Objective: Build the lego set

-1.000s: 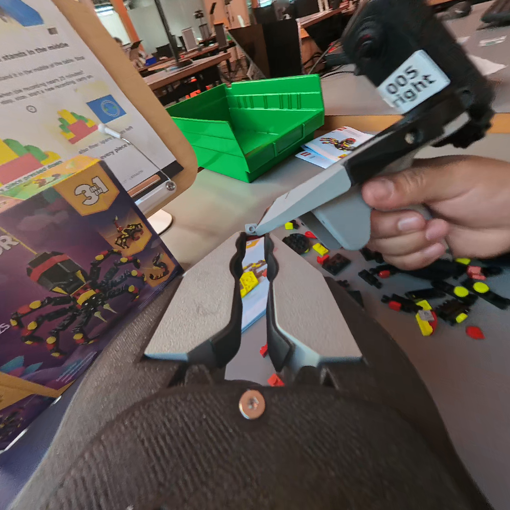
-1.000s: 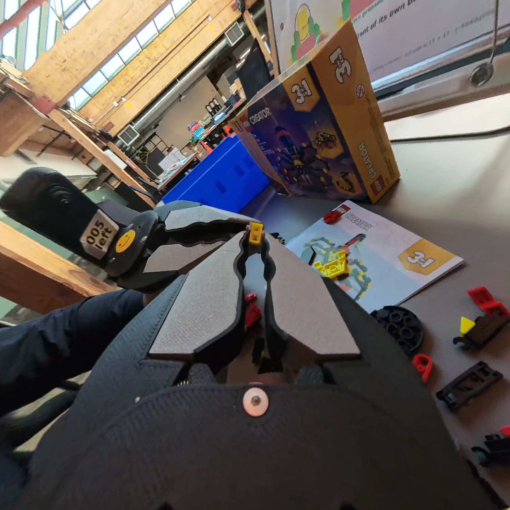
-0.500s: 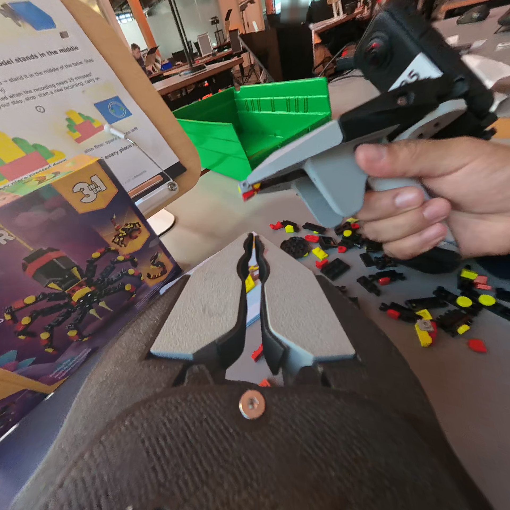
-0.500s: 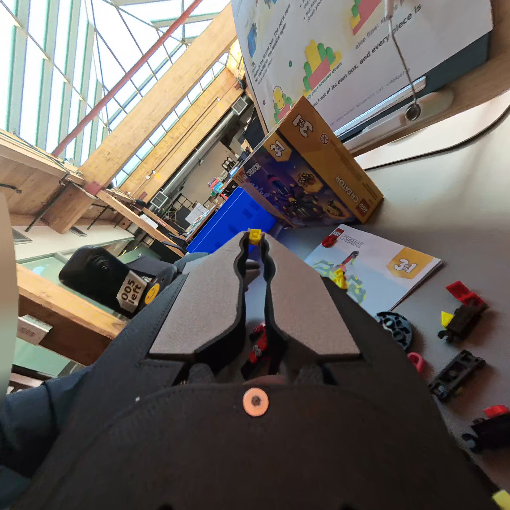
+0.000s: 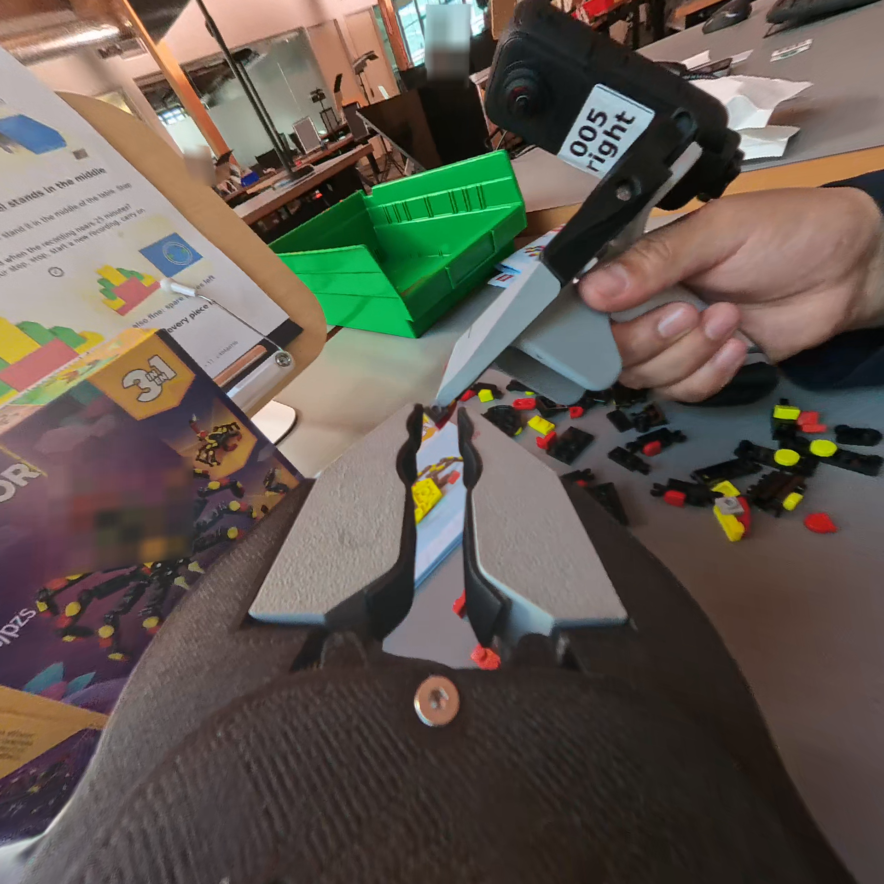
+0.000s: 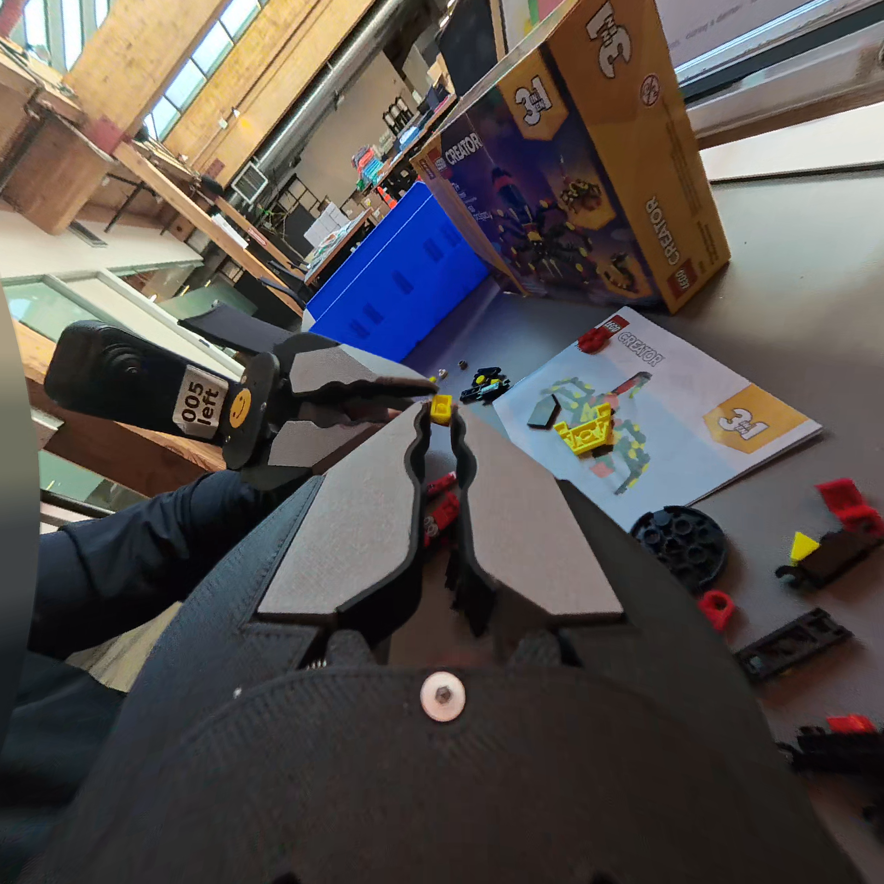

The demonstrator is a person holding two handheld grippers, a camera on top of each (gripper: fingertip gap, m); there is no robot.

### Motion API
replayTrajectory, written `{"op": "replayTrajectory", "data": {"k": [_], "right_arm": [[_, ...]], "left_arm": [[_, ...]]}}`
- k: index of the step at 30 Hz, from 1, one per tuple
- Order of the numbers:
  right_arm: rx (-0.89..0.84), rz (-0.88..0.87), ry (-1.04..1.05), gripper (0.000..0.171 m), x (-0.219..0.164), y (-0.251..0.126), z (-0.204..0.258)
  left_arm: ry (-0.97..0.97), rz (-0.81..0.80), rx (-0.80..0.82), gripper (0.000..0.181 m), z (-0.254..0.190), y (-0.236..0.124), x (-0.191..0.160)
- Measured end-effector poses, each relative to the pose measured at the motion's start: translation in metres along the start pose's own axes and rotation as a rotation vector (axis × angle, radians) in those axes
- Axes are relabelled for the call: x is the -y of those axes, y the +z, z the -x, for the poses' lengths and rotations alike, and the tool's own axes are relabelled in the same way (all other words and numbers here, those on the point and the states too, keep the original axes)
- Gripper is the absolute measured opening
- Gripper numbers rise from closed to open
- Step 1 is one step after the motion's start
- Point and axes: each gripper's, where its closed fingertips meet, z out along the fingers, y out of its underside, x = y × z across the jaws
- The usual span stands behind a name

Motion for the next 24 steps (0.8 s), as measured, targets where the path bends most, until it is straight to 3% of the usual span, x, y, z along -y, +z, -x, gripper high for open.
{"op": "replayTrajectory", "data": {"k": [3,18,24], "right_arm": [[-0.005,0.016,-0.028,0.005,-0.003,0.002,0.002],[-0.144,-0.081,-0.251,0.003,0.008,0.000,-0.003],[-0.163,-0.156,-0.249,0.000,0.025,-0.021,-0.015]], "left_arm": [[0.019,0.022,-0.013,0.008,0.001,-0.003,-0.002],[-0.293,-0.012,-0.039,0.003,0.009,0.001,0.000],[-0.411,-0.044,0.015,0.003,0.023,0.002,0.003]]}}
